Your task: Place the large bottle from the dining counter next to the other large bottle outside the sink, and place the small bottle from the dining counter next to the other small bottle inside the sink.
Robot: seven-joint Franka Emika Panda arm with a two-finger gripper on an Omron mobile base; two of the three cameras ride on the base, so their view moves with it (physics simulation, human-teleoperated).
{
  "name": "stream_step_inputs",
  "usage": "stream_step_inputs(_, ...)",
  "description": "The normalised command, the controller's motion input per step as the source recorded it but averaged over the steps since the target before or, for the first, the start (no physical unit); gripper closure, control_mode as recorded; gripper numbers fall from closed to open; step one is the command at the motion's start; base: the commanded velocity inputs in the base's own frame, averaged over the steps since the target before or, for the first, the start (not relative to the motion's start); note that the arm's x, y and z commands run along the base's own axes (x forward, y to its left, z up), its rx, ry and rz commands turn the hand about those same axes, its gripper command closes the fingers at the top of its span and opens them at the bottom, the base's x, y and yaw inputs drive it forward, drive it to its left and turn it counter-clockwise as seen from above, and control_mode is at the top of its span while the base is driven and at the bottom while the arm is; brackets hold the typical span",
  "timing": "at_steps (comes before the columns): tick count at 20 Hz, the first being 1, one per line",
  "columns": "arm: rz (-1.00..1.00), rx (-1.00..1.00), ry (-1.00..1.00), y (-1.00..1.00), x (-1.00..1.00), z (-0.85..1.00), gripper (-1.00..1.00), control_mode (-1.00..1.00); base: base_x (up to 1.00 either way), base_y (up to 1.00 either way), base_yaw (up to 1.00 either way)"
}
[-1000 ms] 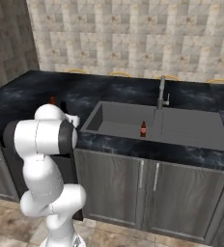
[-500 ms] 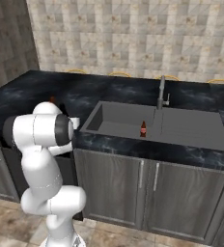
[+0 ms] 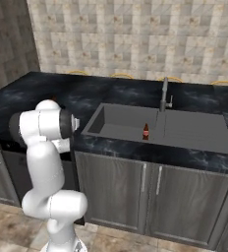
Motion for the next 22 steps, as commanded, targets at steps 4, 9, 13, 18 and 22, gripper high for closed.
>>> stream_step_inputs(4,0.0,0.0,0.0,0.16,0.28,-0.37,1.0,-1.0,0.0,0.0,0.0)
stream_step_inputs(9,0.0,0.0,0.0,0.16,0.13,-0.48,1.0,-1.0,0.0,0.0,0.0)
stream_step_inputs(13,0.0,0.0,-0.04,0.1,0.16,-0.37,1.0,-1.0,0.0,0.0,0.0)
stream_step_inputs(18,0.0,0.0,-0.03,0.09,0.16,-0.37,1.0,-1.0,0.0,0.0,0.0)
stream_step_inputs(22,0.0,0.0,-0.02,0.16,0.05,-0.41,-1.0,-1.0,0.0,0.0,0.0)
